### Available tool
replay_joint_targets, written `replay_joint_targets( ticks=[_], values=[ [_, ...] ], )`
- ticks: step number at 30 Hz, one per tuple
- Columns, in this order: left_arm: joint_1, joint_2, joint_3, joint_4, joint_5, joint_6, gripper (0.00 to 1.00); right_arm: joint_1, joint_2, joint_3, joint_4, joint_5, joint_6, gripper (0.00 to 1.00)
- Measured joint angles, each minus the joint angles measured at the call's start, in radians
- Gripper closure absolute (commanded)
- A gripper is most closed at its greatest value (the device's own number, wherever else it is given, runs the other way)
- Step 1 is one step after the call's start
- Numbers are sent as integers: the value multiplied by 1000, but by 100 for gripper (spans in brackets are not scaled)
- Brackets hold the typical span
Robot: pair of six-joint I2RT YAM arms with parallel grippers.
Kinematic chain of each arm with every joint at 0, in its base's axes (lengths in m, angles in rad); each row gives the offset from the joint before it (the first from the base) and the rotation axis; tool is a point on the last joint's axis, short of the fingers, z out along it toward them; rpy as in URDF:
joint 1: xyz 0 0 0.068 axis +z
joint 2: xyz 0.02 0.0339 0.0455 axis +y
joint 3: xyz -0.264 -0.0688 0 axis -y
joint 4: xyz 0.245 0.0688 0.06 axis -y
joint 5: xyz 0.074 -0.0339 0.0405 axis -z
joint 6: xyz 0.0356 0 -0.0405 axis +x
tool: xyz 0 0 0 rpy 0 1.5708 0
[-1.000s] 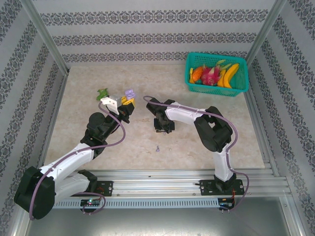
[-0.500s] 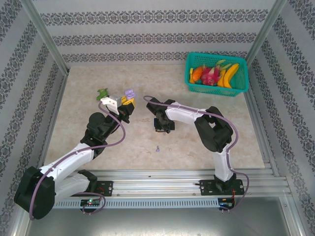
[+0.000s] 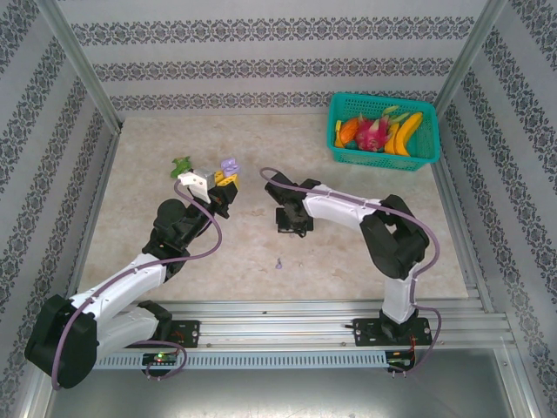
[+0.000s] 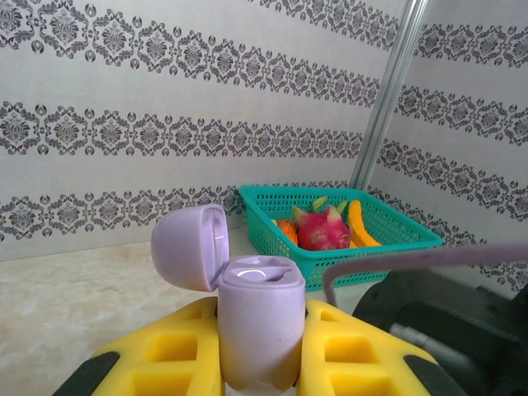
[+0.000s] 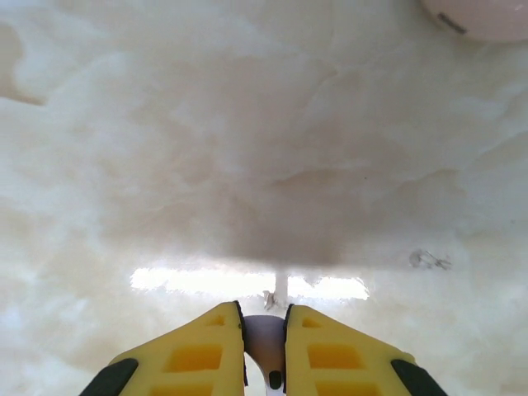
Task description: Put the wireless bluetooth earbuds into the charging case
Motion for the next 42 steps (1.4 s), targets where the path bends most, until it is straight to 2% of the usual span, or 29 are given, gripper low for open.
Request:
replay_joint_targets(
  ticks=[8,14,20,25,34,42],
  values=[
    [0,-13,-1,0,11,19,100,0,-204,-35,60,31,0,87],
    [0,-34,-6,0,74,58,100,0,-369,-36,89,58,-11,86],
    [0,-29,-8,1,187,91,100,-14,-491,-19,114,78,-47,85],
    [0,37,17,-8,327,98,100,-24,-584,-2,166,83,-77,84],
    [-25,166,140,-19,497,102,100,-27,-699,-10,306,69,-111,84],
    [-76,224,201,-14,529,142,100,-11,-734,-95,474,16,-132,84]
  ],
)
